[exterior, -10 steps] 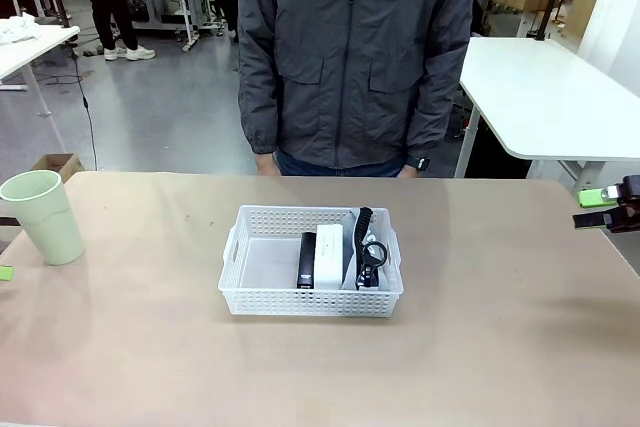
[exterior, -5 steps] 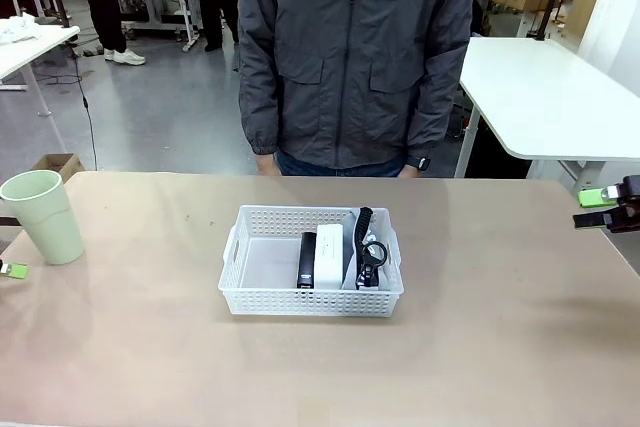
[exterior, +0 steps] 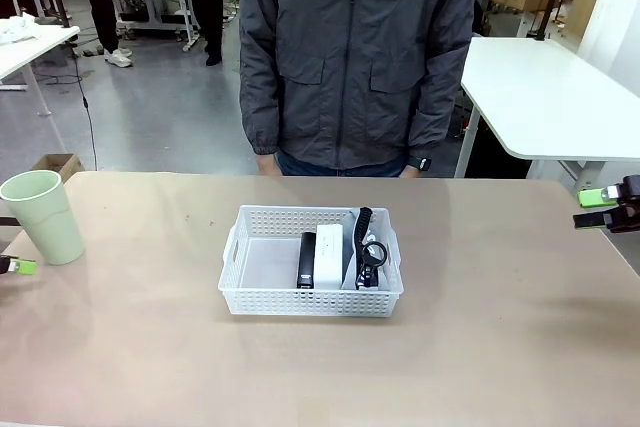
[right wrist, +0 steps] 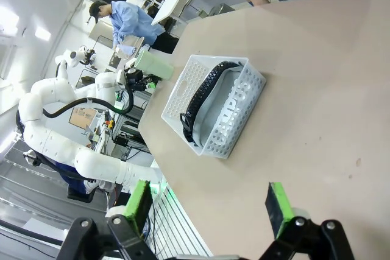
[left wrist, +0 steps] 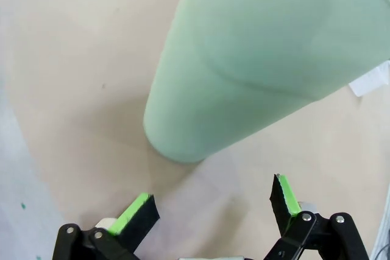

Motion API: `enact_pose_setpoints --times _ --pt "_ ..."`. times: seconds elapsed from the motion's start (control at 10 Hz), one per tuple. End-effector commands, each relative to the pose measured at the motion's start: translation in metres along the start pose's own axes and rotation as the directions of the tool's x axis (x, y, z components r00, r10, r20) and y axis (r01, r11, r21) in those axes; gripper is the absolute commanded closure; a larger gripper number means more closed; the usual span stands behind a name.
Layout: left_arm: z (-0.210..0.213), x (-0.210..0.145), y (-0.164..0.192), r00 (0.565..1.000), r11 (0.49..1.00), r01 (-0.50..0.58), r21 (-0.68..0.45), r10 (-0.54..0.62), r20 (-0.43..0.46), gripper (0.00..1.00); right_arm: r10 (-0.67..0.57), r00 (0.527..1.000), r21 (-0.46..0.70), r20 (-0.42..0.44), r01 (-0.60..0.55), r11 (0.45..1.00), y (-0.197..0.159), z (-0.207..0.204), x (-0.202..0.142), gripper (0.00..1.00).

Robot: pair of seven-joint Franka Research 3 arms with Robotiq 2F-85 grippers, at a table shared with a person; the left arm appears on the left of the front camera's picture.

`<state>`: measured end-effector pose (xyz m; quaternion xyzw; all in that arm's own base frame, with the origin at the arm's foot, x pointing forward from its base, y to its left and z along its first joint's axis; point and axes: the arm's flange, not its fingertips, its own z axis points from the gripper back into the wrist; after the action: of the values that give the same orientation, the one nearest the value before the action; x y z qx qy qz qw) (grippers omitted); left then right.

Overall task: Efficiently arrange items inside the basket to fit them all.
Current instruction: Pick up the Reusable plastic cup and place it inside the Organizing basket.

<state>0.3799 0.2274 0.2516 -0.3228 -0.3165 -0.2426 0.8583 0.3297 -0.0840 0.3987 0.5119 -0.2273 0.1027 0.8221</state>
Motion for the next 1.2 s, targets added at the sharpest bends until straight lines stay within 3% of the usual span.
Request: enact_pose_setpoints --times 0.0,0.5,0.6,0.8,1.1 --pt "-0.0072 -0.0054 0.0015 0.994 0.996 0.093 -0.009 -0.092 0.064 0.0 -0.014 1.0 0.006 0.01 0.014 1.0 0.0026 -0.0015 0.0016 0.0" --pt "-0.0079 -0.0025 0.0065 0.968 0.973 0.213 0.091 -0.222 0.113 0.0 -0.014 1.0 0.006 0.01 0.014 1.0 0.0026 -0.0015 0.0016 0.0" --pt "-0.0088 -0.0029 0.0048 0.951 0.964 0.257 0.067 -0.265 0.162 0.0 -0.014 1.0 0.006 0.01 0.014 1.0 0.0026 -0.0015 0.0016 0.0" --pt "-0.0122 -0.0039 0.0053 0.902 0.918 0.38 0.115 -0.395 0.174 0.0 -0.014 1.0 0.006 0.01 0.014 1.0 0.0026 -0.0015 0.0016 0.0" --pt "-0.0139 -0.0061 0.0092 0.876 0.89 0.429 0.154 -0.451 0.172 0.0 -0.014 1.0 0.006 0.01 0.014 1.0 0.0026 -0.0015 0.0016 0.0"
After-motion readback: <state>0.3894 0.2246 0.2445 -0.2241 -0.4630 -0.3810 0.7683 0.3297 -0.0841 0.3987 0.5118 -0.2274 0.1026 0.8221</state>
